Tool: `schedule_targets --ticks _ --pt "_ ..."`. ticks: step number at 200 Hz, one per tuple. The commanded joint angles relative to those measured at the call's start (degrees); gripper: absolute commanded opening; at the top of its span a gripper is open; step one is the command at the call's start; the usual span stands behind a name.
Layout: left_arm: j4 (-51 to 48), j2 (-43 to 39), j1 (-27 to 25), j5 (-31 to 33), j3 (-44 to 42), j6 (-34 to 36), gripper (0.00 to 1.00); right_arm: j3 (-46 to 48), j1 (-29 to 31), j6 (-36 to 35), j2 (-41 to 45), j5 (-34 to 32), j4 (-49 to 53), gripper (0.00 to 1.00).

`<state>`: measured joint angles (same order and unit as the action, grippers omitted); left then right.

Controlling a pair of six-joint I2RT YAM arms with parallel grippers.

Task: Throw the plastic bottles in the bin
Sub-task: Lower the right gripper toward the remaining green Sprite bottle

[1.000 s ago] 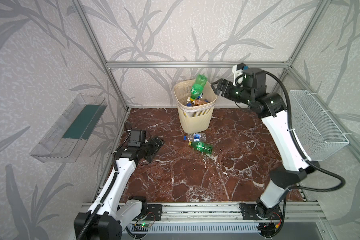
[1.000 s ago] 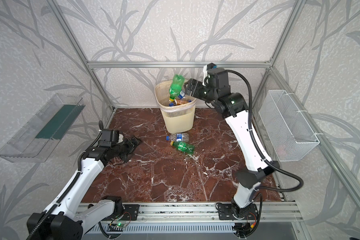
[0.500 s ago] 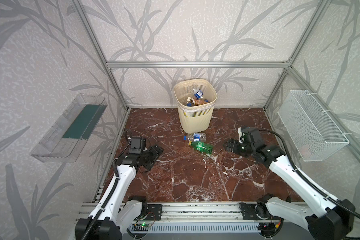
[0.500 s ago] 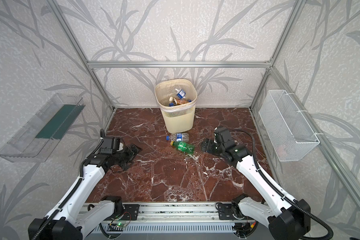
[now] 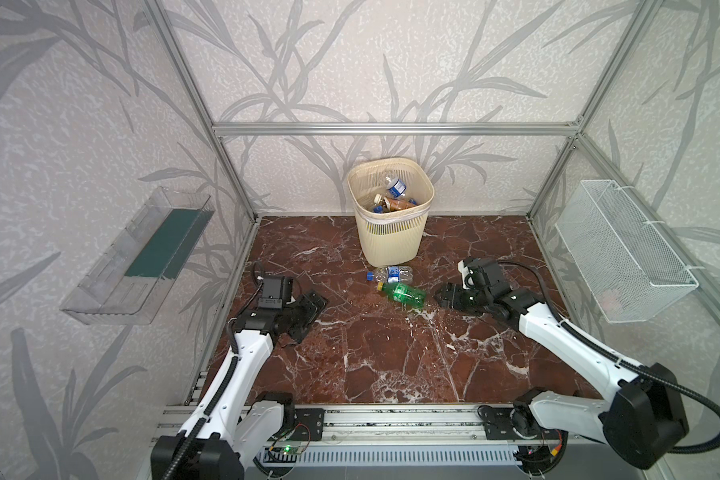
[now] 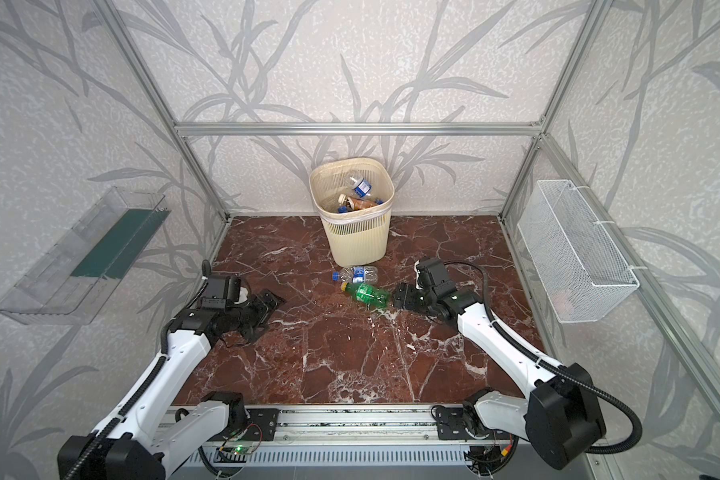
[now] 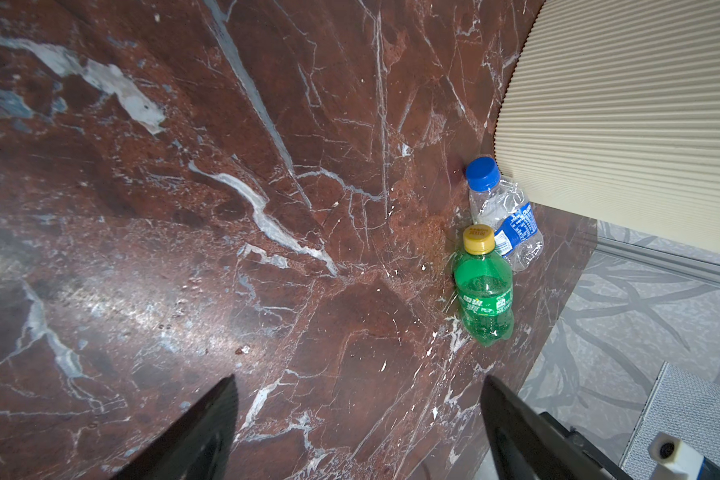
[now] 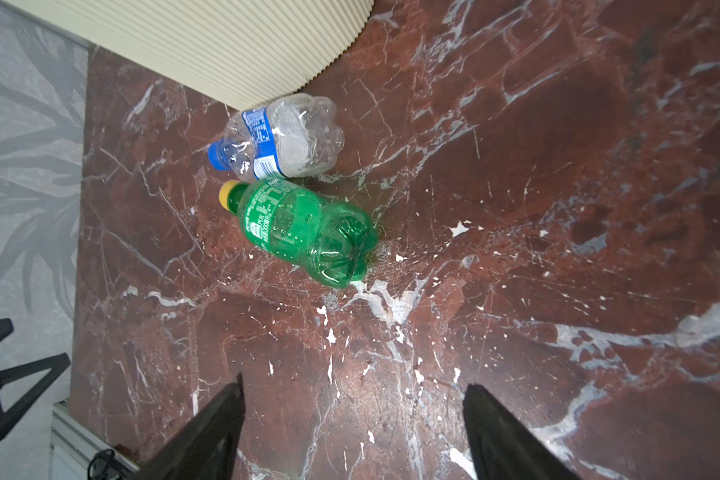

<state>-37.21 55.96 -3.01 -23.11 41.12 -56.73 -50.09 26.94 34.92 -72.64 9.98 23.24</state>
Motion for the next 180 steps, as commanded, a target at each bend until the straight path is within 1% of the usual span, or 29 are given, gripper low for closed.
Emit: schedule_targets --ticks 1,32,57,95,120,180 --pt "0.16 -1.1 0.24 -0.72 -1.03 -0.59 0.91 -3.41 0.82 -5.38 -2.83 0.52 -3.61 0.82" --pt "-0.06 -1.43 0.24 -0.62 -1.1 -0.49 0.91 -5.61 2.17 -12.02 -7.92 0.23 -6.07 0.82" --pt "-0.13 -1.52 0.19 -0.66 -1.23 -0.49 0.91 -7.58 4.02 -17.15 -10.88 -1.52 -8.11 0.82" --pt "-0.29 -1.79 0.27 -0.58 -1.05 -0.59 0.91 -9.85 5.53 -22.73 -16.36 -2.33 -12.65 0.81" --pt "-0.78 -2.17 0.22 -0.46 -0.94 -0.49 0.91 -11.34 6.01 -24.96 -20.08 -1.35 -14.96 0.81" --pt "-1.23 -2.88 0.27 -0.56 -0.99 -0.6 0.91 -15.05 7.39 -28.6 -27.82 -1.26 -13.73 0.84"
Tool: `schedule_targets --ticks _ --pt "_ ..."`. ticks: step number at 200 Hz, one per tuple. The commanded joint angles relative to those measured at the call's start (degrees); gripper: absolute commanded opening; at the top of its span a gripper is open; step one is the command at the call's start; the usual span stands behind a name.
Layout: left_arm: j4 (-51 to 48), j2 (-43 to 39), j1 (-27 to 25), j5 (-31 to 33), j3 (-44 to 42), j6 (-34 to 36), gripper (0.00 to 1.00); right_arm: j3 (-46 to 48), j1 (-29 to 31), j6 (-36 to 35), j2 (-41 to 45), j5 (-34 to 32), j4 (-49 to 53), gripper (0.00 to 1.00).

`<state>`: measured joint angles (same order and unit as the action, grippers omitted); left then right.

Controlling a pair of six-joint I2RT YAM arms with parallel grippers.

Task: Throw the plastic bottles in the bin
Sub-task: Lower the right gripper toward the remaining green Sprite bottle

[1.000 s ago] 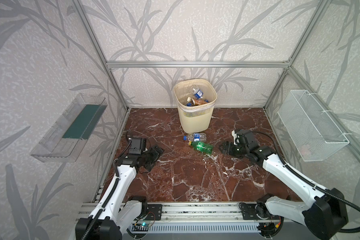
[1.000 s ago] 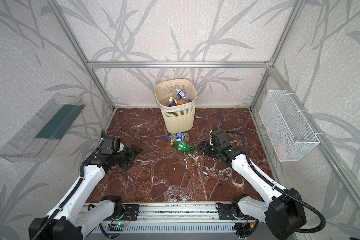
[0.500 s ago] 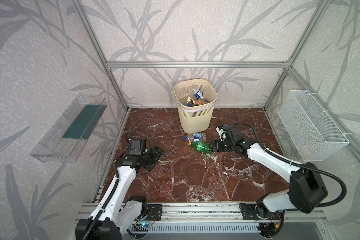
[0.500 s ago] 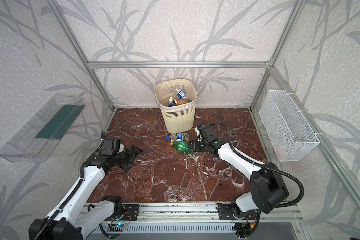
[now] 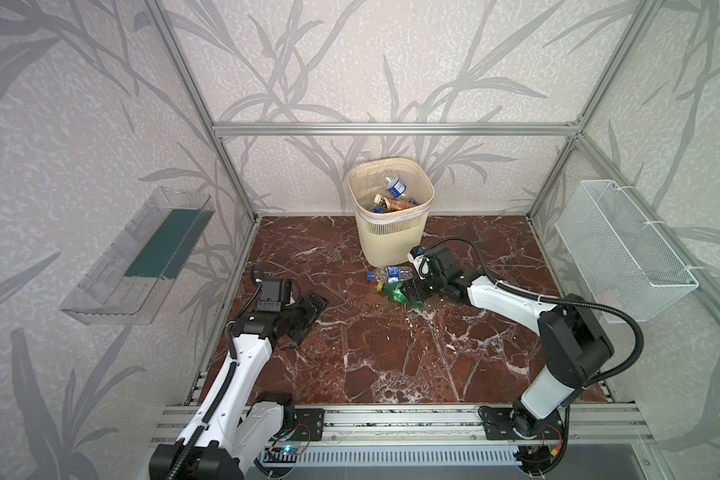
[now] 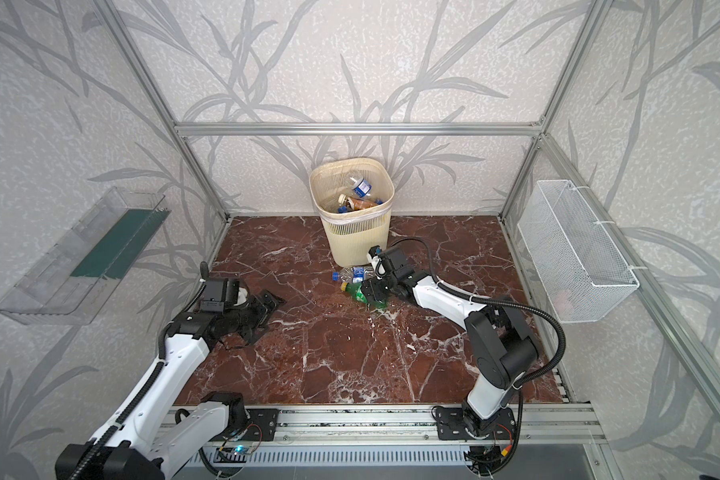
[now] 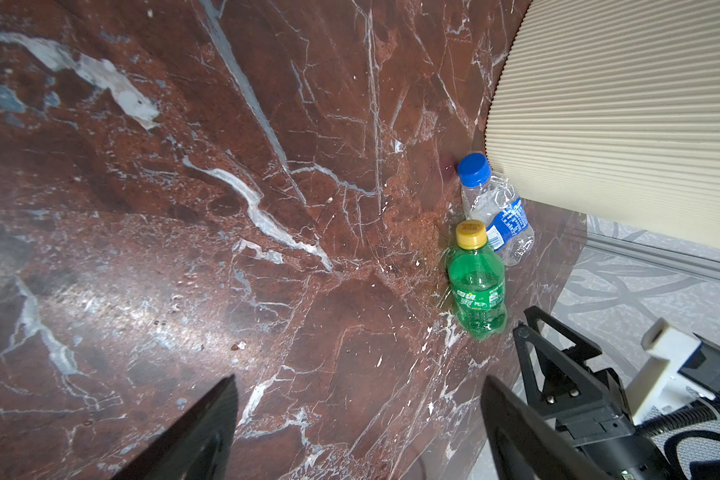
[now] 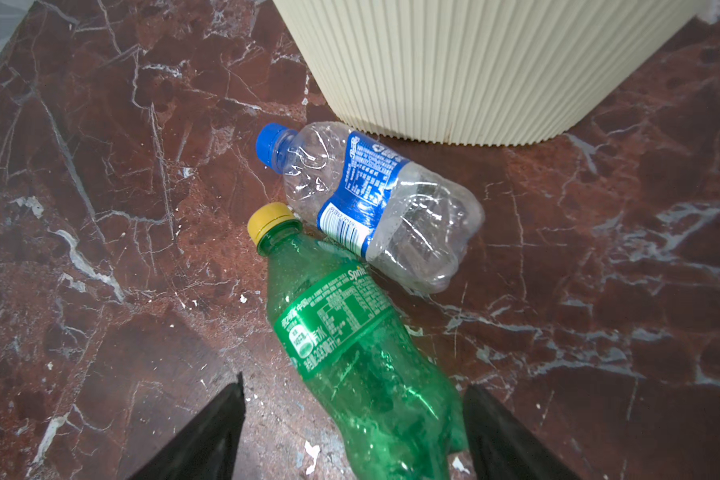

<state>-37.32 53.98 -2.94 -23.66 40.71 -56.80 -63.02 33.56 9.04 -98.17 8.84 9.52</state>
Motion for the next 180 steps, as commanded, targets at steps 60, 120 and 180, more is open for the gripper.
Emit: schedule_targets --ticks 60,120,180 --pt "-1.0 -0.8 0.2 0.01 -0.61 -0.58 0.91 -3.09 3.24 -4.67 -4.45 -1.4 3.3 0.85" --pt "-0.42 -1.02 0.16 0.46 -1.59 -0.77 0.91 -2.03 8.38 -4.1 -2.52 -5.01 7.81 0.79" --pt "0.4 -0.6 0.16 0.56 -2.26 -0.91 0.91 -4.27 11.0 -1.28 -2.41 -8.63 12.15 0.75"
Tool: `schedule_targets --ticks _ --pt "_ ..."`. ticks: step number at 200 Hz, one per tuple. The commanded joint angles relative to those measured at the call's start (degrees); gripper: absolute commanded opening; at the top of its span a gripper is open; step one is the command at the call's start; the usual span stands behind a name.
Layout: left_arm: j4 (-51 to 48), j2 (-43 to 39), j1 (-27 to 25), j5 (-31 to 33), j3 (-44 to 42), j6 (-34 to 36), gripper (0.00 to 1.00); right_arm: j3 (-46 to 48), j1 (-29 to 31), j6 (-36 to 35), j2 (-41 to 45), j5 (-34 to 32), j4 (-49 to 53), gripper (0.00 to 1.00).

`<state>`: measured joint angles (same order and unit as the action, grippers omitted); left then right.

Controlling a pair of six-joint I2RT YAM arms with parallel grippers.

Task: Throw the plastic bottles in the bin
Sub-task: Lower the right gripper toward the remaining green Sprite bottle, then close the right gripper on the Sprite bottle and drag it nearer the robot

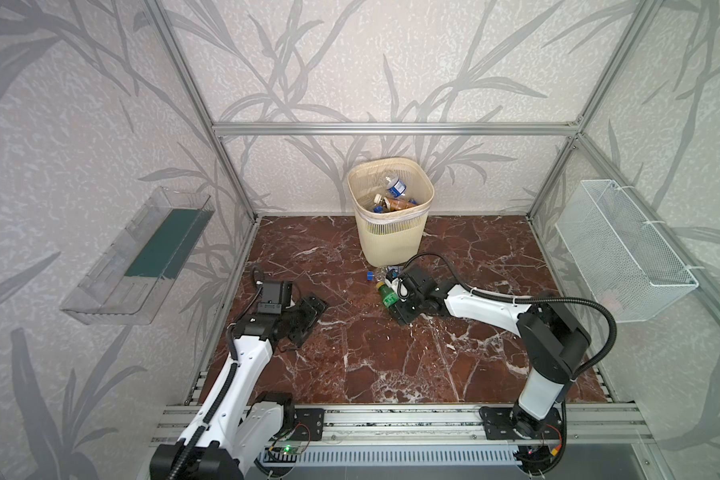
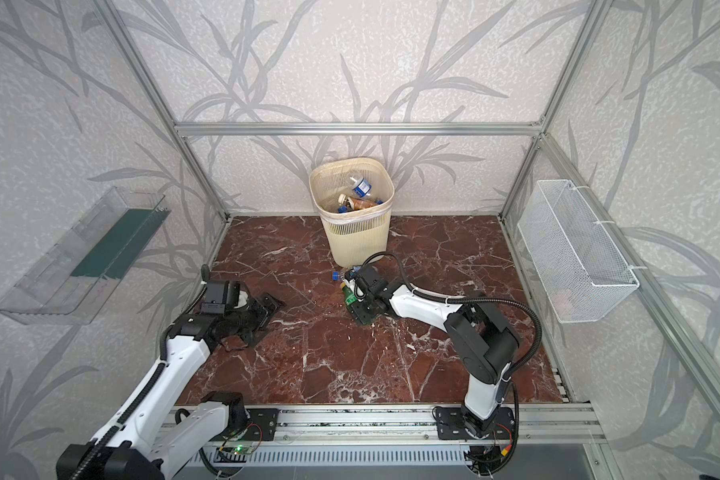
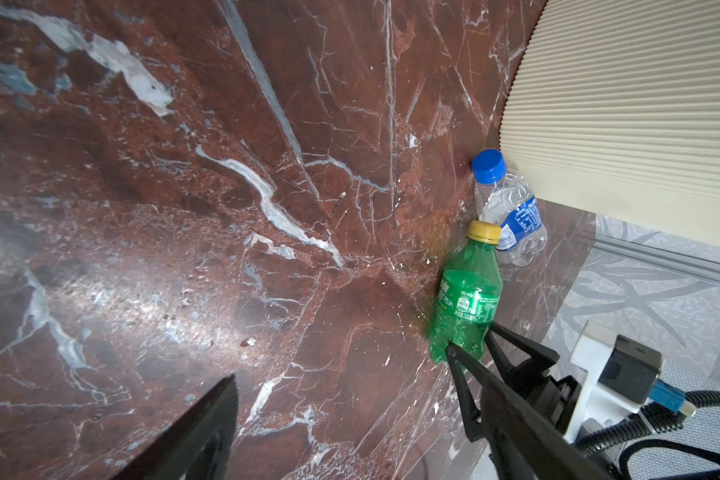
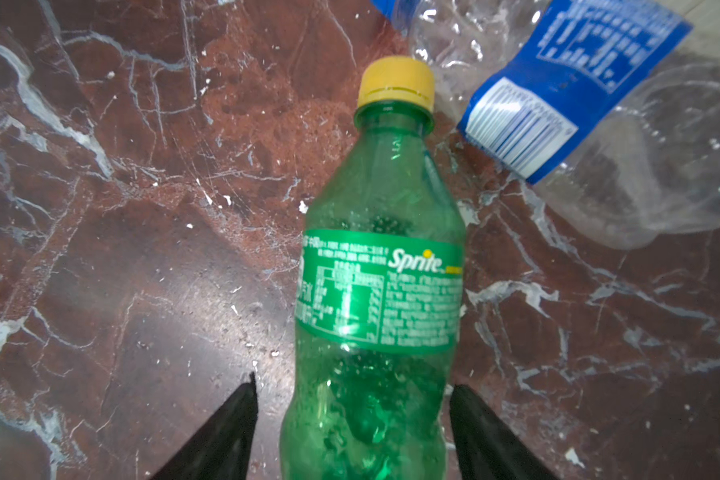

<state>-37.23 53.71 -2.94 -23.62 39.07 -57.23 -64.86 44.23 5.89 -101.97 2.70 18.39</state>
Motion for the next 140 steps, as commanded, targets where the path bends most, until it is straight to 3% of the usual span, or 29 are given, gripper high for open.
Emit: schedule_targets --ticks 1,29,77,140 --pt "0.32 -0.35 0.19 0.51 -0.6 -0.45 0.91 -2.54 0.33 1.94 1.32 -2.55 3.3 0.75" --pt "0.27 -0.19 0.21 0.59 -0.67 -0.25 0.91 -5.64 0.39 3.49 -0.4 -4.01 4.9 0.8" --pt "-0.25 -1.44 0.26 1.59 -1.22 -0.56 0.91 -11.96 0.33 4.21 -6.01 -3.49 8.64 0.81" --pt "-0.5 -2.39 0.24 2.06 -1.64 -0.62 0.91 -14.88 0.33 5.03 -9.13 -4.28 12.45 0.68"
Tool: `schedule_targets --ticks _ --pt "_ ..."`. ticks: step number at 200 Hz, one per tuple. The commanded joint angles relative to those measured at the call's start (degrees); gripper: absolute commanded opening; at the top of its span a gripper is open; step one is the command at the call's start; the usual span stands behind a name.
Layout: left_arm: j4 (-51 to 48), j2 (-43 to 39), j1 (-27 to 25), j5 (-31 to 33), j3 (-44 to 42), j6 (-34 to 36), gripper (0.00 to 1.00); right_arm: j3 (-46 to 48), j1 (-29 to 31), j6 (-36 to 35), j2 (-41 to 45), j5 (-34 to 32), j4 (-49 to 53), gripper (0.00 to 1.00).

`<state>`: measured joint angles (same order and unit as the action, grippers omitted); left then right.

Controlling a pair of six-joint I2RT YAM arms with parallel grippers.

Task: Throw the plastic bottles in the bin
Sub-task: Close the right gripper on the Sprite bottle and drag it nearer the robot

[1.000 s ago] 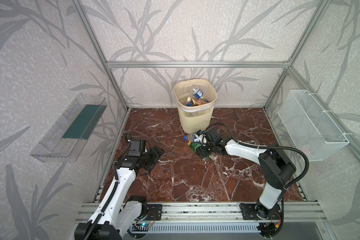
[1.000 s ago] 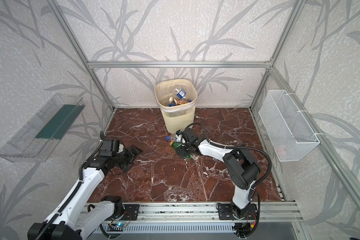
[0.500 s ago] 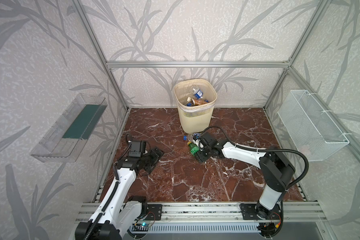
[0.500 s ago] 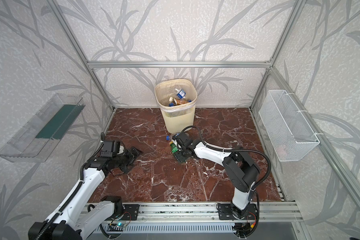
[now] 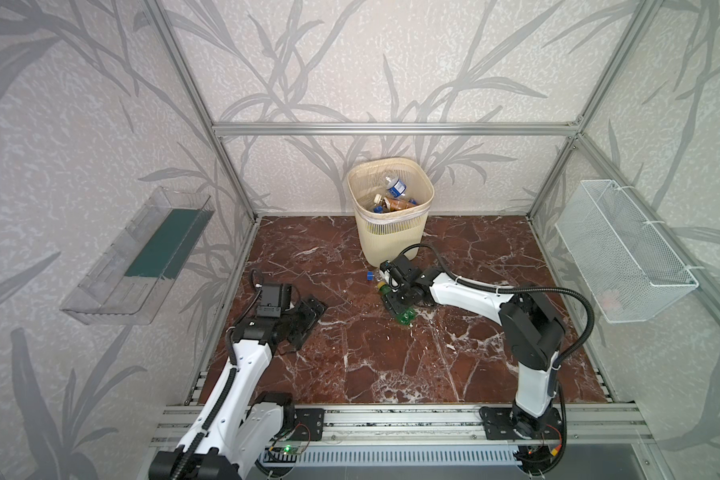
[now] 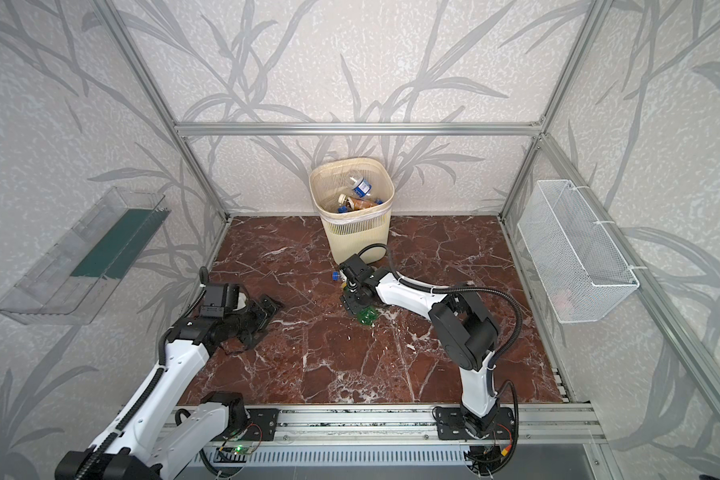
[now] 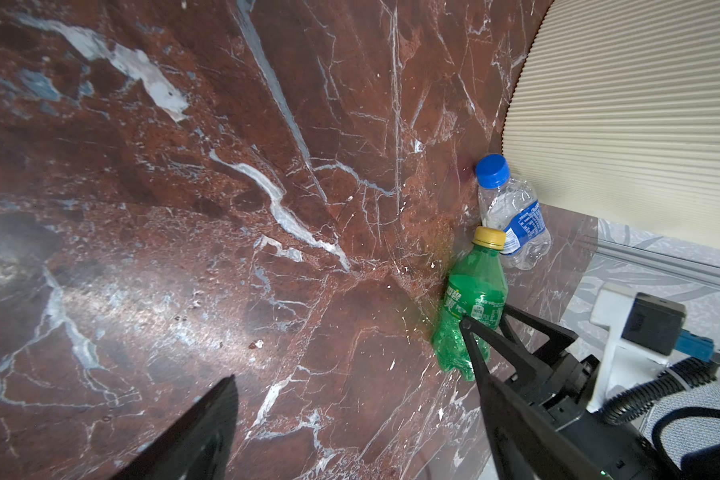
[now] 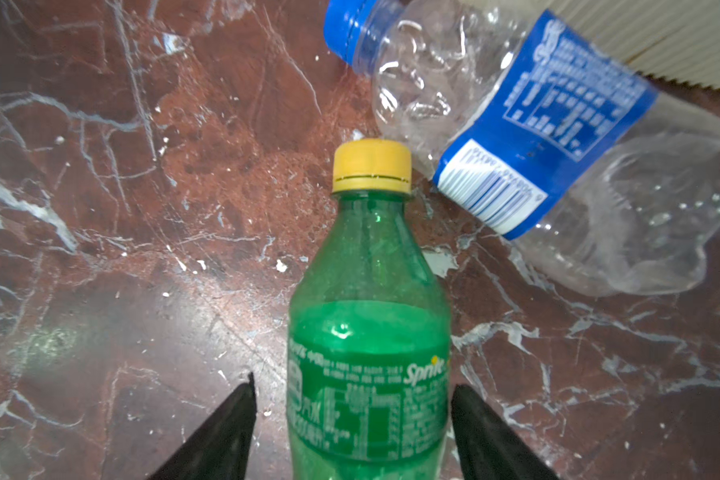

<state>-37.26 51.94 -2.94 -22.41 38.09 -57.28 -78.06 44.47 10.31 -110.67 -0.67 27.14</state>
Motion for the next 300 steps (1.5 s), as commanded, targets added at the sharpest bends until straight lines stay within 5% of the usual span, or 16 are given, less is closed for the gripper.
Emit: schedule_targets --ticks 1,33,65,182,300 --pt "-0.46 -0.62 0.23 0.87 -0.69 -0.57 0.91 -1.66 0.09 0.65 -0.43 -0.91 3.75 0.68" --pt "-0.28 -0.57 0.22 0.9 -0.67 -0.65 0.91 0.85 0.09 1.2 1.95 -1.34 4.14 0.51" --pt "-0.09 -0.35 0.22 0.76 -0.89 -0.65 0.91 5.57 0.09 2.77 6.09 -1.88 5.02 0.48" --pt "2.17 5.21 0.22 -1.17 1.49 0.64 0.91 33.77 0.09 27.16 35.91 -4.47 11.79 0.52" --pt "0.81 2.93 0.22 -0.07 1.41 0.94 0.91 34.52 0.09 28.47 33.69 -3.64 11.58 0.67"
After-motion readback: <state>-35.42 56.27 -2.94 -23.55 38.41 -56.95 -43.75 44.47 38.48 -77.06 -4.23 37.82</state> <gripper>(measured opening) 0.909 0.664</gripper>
